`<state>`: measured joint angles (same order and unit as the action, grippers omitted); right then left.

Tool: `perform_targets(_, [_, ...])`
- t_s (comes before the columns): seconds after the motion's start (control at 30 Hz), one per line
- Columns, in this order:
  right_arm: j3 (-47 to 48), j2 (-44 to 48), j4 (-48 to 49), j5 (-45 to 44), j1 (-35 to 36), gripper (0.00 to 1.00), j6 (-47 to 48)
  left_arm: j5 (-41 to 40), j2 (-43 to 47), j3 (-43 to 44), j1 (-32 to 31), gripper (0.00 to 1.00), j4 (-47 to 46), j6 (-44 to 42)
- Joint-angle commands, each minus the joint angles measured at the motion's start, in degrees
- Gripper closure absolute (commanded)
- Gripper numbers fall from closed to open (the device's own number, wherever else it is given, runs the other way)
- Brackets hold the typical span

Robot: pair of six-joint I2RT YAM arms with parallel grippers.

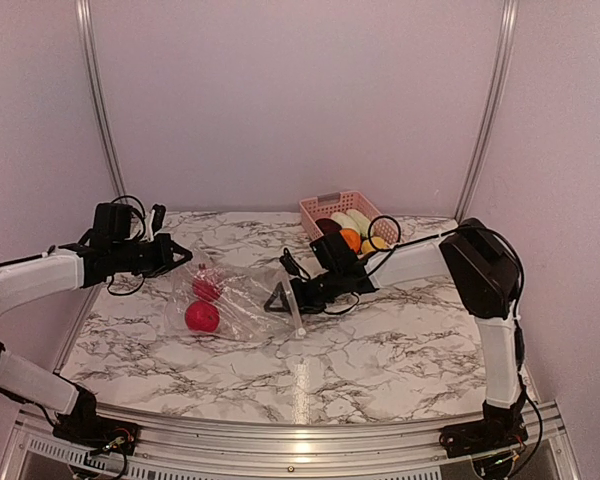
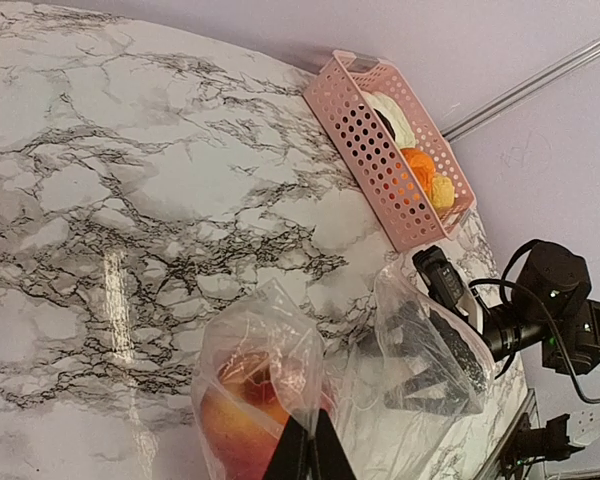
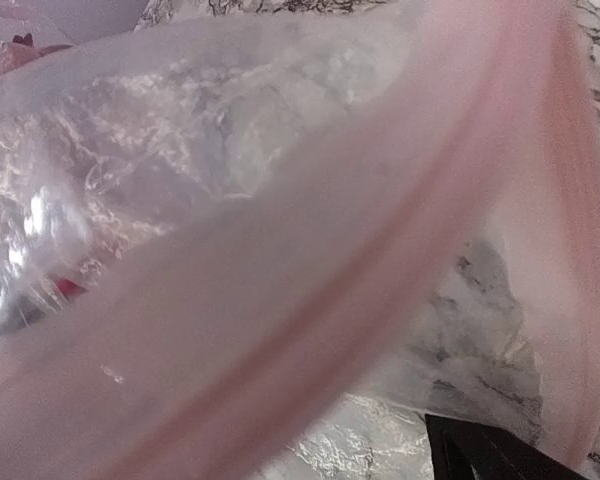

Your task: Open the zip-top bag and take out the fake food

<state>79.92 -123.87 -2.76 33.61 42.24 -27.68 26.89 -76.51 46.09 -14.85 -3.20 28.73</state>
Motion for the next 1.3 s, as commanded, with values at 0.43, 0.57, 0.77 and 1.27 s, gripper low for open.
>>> perform_targets(0.43, [-3.3, 3.3, 4.3, 2.1, 0.9, 0.13, 3.6, -5.7, 6.7, 0.5, -5.7, 1.0, 4.7, -7.3])
perform_targets(0.57, [-6.5, 5.7, 11.0, 3.1, 1.1, 0.13, 3.1, -7.6, 7.4, 0.8, -5.7, 1.0, 6.2, -7.2])
perform_targets(0.77, [-8.7, 8.0, 17.4, 3.7, 2.0, 0.13, 2.3, -7.1, 10.4, 0.5, -6.0, 1.0, 5.4, -2.8])
perform_targets(1.27, [-3.7, 3.1, 5.5, -4.4, 2.0, 0.14, 5.1, -11.8, 8.7, 4.3, -10.0, 0.95, 13.2, -3.3])
